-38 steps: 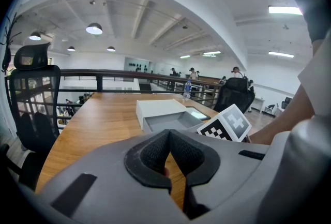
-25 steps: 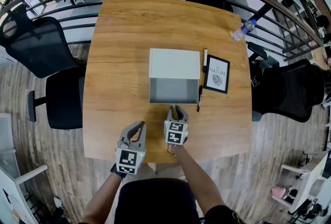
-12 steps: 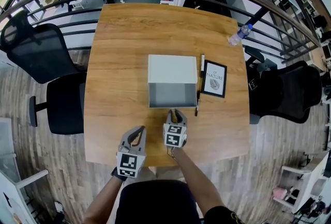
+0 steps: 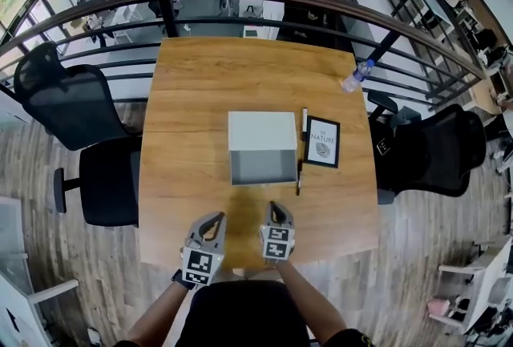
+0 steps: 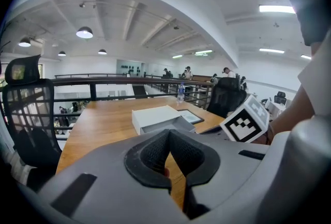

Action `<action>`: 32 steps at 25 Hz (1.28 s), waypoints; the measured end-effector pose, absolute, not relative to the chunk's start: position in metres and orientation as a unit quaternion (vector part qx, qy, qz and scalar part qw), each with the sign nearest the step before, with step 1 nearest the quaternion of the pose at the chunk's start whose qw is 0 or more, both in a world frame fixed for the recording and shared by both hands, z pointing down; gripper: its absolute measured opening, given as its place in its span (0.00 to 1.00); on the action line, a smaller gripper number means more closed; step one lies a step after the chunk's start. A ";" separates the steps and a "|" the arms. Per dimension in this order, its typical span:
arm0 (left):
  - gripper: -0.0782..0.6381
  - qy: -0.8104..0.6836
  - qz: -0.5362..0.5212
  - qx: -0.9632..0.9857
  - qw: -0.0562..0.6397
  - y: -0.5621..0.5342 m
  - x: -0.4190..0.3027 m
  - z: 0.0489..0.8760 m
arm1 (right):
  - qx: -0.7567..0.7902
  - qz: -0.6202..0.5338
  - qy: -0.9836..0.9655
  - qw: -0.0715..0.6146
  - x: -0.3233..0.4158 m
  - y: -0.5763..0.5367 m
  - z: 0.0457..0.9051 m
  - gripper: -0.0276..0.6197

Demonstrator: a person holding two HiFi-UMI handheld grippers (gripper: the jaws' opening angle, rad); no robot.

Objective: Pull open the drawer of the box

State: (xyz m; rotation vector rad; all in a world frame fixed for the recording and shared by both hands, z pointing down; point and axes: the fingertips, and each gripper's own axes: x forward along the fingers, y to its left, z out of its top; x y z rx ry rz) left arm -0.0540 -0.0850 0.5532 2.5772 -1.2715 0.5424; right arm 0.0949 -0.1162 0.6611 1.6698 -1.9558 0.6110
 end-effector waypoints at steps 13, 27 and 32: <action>0.13 -0.434 0.150 0.886 0.059 -0.088 -0.055 0.468 | 0.655 0.143 -0.732 0.119 0.158 -0.077 0.481 0.03; 0.13 -0.462 0.109 0.880 -0.005 -0.122 -0.078 0.402 | 0.684 0.063 -0.726 0.045 0.181 -0.081 0.378 0.03; 0.13 -0.459 0.115 0.881 -0.007 -0.124 -0.076 0.400 | 0.687 0.059 -0.722 0.050 0.187 -0.084 0.372 0.03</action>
